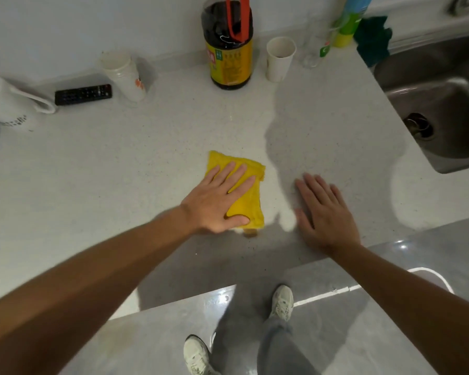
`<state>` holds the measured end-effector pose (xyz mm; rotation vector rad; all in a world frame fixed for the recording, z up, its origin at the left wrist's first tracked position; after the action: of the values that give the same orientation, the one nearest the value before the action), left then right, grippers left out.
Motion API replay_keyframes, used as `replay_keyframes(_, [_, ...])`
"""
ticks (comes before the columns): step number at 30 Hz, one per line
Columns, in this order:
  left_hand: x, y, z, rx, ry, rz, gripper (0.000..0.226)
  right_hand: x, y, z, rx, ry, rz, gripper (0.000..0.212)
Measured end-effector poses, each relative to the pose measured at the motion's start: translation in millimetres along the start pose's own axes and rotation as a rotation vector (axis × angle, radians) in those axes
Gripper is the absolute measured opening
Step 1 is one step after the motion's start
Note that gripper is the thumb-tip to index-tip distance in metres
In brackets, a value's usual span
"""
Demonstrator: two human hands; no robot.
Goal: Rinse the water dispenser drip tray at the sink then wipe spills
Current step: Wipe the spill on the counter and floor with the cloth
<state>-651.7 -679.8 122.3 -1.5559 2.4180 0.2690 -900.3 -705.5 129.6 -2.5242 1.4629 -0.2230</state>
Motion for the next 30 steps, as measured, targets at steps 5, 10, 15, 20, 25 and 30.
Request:
replay_keyframes(5, [-43.7,36.9,0.9,-0.002,0.090,0.261,0.093,-1.5,2.1,-6.5,0.122,0.088,0.026,0.058])
replay_keyframes(10, [-126.3,43.5,31.6,-0.090,0.107,0.051,0.091,-3.5,2.0,-4.6,0.112,0.073,0.028,0.055])
replay_keyframes(15, [-158.7,-11.5,43.4,-0.169,0.050,-0.324,0.094,-5.0,3.5,-6.8,0.182,0.113,0.056,0.055])
replay_keyframes(20, [-95.7,-55.5,28.5,-0.247,0.036,-0.533,0.098,-9.9,4.2,-15.0,0.313,0.197,0.023,0.053])
replay_keyframes(25, [34.2,-47.5,-22.0,-0.182,-0.046,-0.341,0.101,-10.2,30.8,-34.6,0.634,0.337,0.190,0.051])
replay_keyframes(30, [98.8,99.7,-40.6,-0.053,-0.009,0.118,0.086,-14.8,95.4,-62.1,0.689,0.405,0.436,0.052])
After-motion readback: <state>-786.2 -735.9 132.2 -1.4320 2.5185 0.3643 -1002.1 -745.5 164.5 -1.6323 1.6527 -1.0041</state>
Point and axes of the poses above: each hand's wrist, its own x-axis towards the middle knuckle, its own z-axis out of the palm, y = z × x, the point moved 7 cm from there along x, towards the middle knuckle, and after that the axes turned 1 degree about x, right-handed, at the moved point
